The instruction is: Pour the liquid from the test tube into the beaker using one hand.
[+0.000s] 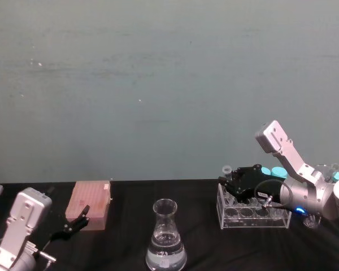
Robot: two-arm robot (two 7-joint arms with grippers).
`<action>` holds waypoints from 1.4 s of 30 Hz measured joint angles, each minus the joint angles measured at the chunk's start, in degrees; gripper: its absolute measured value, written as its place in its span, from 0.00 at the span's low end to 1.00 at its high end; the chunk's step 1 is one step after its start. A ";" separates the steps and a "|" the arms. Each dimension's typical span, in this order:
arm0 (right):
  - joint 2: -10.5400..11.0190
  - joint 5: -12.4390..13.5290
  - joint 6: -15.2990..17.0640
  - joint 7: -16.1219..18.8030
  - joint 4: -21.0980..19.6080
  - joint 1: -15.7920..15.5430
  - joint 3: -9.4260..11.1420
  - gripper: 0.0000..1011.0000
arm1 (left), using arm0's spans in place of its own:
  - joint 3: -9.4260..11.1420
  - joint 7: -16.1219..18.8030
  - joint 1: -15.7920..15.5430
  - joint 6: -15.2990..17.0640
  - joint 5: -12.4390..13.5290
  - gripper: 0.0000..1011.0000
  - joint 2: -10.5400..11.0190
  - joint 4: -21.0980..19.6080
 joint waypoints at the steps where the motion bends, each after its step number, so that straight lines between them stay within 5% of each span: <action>1: -0.05 0.02 -0.05 0.04 0.27 0.07 -0.06 0.21 | 0.00 0.00 0.00 0.00 0.00 0.99 0.00 0.00; 15: -0.81 0.08 -0.86 0.45 4.04 0.90 -0.69 0.21 | 0.00 0.00 0.00 0.00 0.00 0.99 0.00 0.00; 35: -0.79 0.00 -1.25 0.36 4.18 0.85 -0.67 0.22 | 0.00 0.00 0.00 0.00 0.00 0.99 0.00 0.00; 42: -0.79 -0.03 -1.20 0.33 4.16 0.83 -0.65 0.41 | 0.00 0.00 0.00 0.00 0.00 0.99 0.00 0.00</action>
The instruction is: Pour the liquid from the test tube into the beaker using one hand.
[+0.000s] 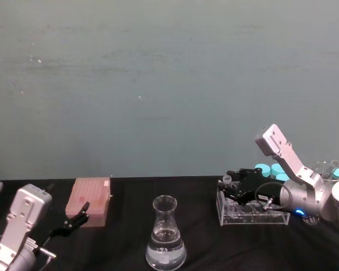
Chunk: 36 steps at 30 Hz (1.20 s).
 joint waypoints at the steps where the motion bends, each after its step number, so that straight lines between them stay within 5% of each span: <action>1: 0.00 -0.01 0.01 -0.01 0.00 0.00 0.00 0.45 | 0.00 0.00 0.00 0.00 0.00 0.99 0.00 0.00; 20: 0.00 -0.02 0.07 -0.03 0.00 0.00 0.00 0.99 | 0.00 0.00 0.00 0.00 0.00 0.99 0.00 0.00; 36: 0.00 -0.02 0.07 -0.03 0.00 0.00 0.00 0.99 | 0.00 0.00 0.00 0.00 0.00 0.99 0.00 0.00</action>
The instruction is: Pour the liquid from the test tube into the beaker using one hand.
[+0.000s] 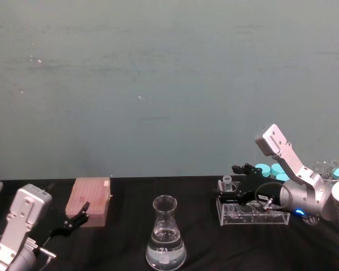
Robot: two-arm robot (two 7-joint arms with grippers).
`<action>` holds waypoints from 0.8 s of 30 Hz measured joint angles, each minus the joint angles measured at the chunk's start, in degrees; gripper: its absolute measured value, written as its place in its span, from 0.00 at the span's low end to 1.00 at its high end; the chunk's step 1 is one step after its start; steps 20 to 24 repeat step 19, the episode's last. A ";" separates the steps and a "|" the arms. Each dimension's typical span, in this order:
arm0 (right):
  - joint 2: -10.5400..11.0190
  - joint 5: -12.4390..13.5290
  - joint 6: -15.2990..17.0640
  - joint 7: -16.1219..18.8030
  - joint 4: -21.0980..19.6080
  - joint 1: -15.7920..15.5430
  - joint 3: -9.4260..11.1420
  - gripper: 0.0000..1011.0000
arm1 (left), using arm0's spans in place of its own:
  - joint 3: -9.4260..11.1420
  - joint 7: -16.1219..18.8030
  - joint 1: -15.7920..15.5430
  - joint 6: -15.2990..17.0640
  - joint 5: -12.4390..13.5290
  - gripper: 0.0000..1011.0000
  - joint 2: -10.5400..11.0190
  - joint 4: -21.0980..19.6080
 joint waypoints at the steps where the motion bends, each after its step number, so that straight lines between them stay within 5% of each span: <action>1: 0.00 0.00 0.00 0.00 0.00 0.00 0.00 0.99 | 0.00 0.00 0.00 0.00 0.00 0.99 0.00 0.00; 24: 0.00 0.00 0.00 0.00 0.00 0.00 0.00 0.99 | 0.00 0.00 0.00 0.00 0.00 0.99 0.00 0.00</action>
